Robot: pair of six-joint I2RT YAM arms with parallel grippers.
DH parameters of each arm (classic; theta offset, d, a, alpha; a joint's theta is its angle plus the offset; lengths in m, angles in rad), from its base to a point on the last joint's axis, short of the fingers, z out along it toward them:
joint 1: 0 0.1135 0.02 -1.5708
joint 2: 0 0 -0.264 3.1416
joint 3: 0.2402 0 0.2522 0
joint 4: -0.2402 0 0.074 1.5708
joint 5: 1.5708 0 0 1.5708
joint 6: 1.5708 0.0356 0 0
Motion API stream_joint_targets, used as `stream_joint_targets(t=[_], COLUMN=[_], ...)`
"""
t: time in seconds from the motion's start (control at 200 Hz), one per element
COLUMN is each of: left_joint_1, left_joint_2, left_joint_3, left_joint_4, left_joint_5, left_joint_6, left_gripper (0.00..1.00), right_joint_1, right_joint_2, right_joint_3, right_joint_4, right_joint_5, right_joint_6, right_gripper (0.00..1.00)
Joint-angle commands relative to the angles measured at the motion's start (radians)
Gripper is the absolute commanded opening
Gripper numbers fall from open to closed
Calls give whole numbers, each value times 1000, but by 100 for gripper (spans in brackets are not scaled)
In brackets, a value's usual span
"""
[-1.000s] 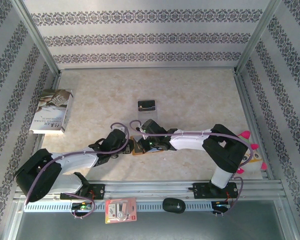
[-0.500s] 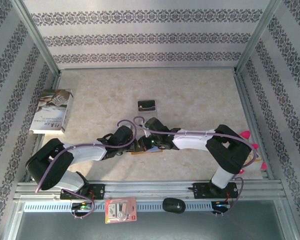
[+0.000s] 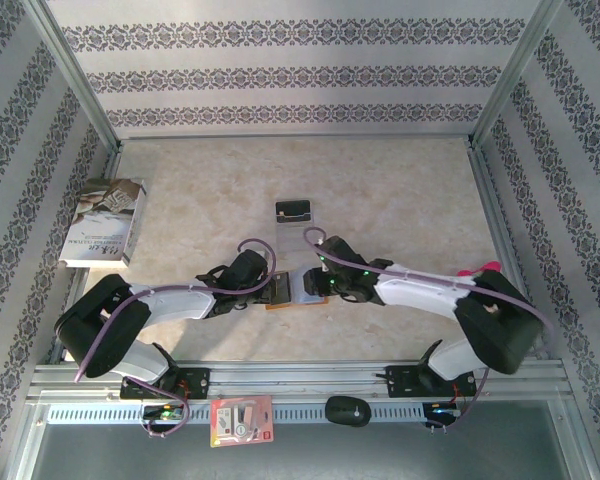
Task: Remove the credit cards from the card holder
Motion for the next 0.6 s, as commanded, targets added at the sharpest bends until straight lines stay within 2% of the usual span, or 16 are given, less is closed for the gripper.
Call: stream_joint_targets(t=[0.0,0.045,0.135,0.235,0.39,0.595], left_joint_1=[-12,-13,-13,-12,-11,-11], left_joint_2=[28,26,38,47,38,39], left_joint_3=[-16,-10,-5,-12,-32,-48], left_joint_4=[-120,-126,-135,-122,-107,-79], left_joint_5=[41,41,37,49,46,56], left_joint_6=[32,37,47,41,26,12], left_gripper=[14,14,14,14,14,14], right_joint_1=[-4,-4,-4,-4,-12,-62], right_joint_2=[-79,-79,-5,115,234,258], right_joint_3=[0,16,115,190,205,140], right_joint_4=[-43,4,-12,-4,33,73], right_joint_5=[60,-33,-214,-356,-417,-465], right_joint_6=[-13,-62,-128,-115,-67,5], right_gripper=[40,39,38,31,27,21])
